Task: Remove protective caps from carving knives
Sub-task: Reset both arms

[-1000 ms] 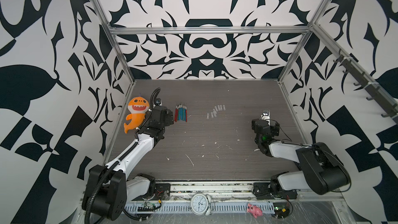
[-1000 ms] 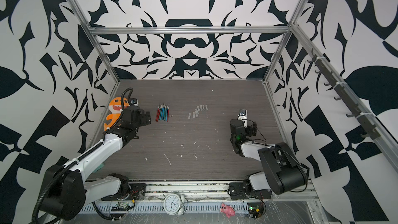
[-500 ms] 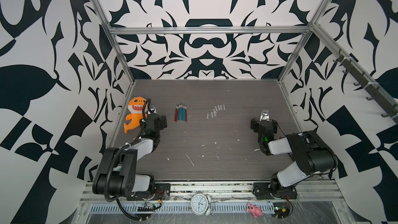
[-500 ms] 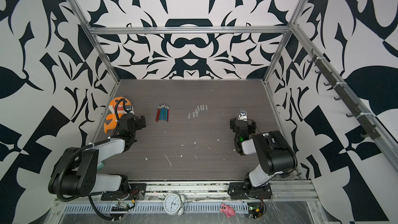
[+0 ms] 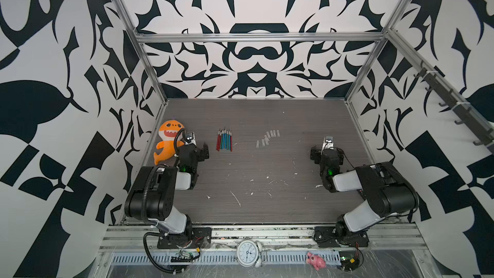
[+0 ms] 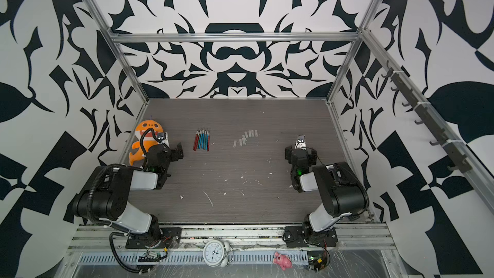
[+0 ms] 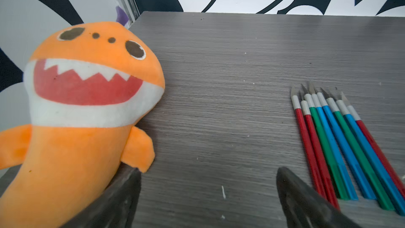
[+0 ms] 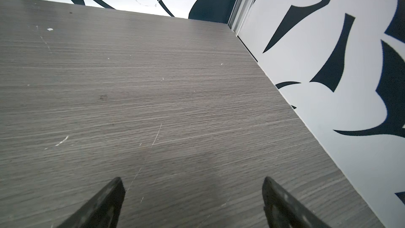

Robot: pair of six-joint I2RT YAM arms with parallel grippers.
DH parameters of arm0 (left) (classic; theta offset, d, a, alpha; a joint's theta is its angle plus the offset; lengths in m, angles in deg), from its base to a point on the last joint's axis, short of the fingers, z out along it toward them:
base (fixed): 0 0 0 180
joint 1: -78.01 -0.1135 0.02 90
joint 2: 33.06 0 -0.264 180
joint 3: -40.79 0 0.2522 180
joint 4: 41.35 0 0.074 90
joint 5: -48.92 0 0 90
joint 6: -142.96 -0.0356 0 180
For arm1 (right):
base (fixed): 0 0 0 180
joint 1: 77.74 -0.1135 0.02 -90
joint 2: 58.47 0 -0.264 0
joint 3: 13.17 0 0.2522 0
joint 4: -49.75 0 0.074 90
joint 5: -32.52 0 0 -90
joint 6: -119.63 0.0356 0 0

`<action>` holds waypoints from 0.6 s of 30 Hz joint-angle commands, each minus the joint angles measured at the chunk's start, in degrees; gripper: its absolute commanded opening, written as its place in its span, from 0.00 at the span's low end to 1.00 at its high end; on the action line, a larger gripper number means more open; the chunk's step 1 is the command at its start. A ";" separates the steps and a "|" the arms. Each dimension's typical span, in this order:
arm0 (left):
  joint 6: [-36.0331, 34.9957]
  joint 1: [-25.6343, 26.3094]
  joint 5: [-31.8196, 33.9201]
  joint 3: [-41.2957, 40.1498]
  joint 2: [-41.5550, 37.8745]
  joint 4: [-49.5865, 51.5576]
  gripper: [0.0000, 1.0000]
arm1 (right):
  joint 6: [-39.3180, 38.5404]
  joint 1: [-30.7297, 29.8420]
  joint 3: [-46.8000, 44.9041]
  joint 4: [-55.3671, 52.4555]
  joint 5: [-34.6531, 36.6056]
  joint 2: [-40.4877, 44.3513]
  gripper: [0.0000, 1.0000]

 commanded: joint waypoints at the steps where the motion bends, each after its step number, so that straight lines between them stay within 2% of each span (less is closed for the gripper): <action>1: 0.19 -0.12 -0.66 -0.51 0.14 -3.46 0.99 | 0.46 0.20 1.29 1.33 -0.03 0.89 1.00; 15: 0.20 -0.10 -0.57 -0.52 0.14 -3.60 0.99 | 0.82 0.19 1.36 1.41 -0.05 0.67 1.00; 18: 0.17 -0.18 -0.57 -0.52 0.11 -3.60 0.99 | 2.41 2.30 1.99 -0.93 -4.02 1.36 1.00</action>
